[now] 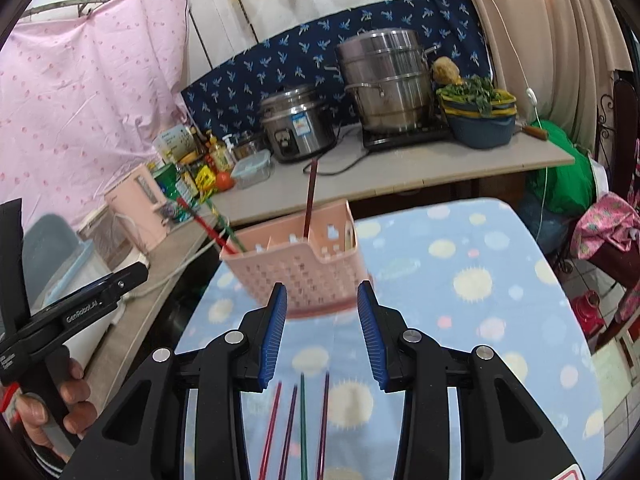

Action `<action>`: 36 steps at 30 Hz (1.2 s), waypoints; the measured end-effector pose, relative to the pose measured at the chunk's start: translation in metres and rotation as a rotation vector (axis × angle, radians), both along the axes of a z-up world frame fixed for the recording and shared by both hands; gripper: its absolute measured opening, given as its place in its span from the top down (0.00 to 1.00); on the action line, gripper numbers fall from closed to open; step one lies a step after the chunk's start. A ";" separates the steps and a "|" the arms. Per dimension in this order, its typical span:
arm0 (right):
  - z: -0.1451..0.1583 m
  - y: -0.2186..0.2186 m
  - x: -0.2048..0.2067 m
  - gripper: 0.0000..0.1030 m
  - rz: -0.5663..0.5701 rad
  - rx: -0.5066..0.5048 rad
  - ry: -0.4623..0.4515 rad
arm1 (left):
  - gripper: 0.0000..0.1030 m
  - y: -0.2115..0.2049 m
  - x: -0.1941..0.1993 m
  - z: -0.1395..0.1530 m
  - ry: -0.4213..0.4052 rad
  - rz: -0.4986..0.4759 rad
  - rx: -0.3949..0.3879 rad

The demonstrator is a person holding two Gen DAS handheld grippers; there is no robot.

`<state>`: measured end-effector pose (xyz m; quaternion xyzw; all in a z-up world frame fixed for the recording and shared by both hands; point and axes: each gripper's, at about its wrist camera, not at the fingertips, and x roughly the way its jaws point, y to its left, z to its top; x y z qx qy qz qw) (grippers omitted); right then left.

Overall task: Organize utensils
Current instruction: 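Move both open tools back down to the chopsticks on the table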

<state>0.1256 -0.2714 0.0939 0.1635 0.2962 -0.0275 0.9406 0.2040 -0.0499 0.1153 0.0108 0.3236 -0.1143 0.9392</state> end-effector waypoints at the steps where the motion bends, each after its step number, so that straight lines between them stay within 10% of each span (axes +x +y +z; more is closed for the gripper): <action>1: -0.006 0.003 -0.007 0.65 0.004 -0.006 0.016 | 0.41 0.001 -0.005 -0.004 0.008 0.002 0.003; 36: -0.149 0.081 -0.104 0.67 0.116 -0.130 0.309 | 0.41 0.026 -0.128 -0.156 0.307 0.001 0.057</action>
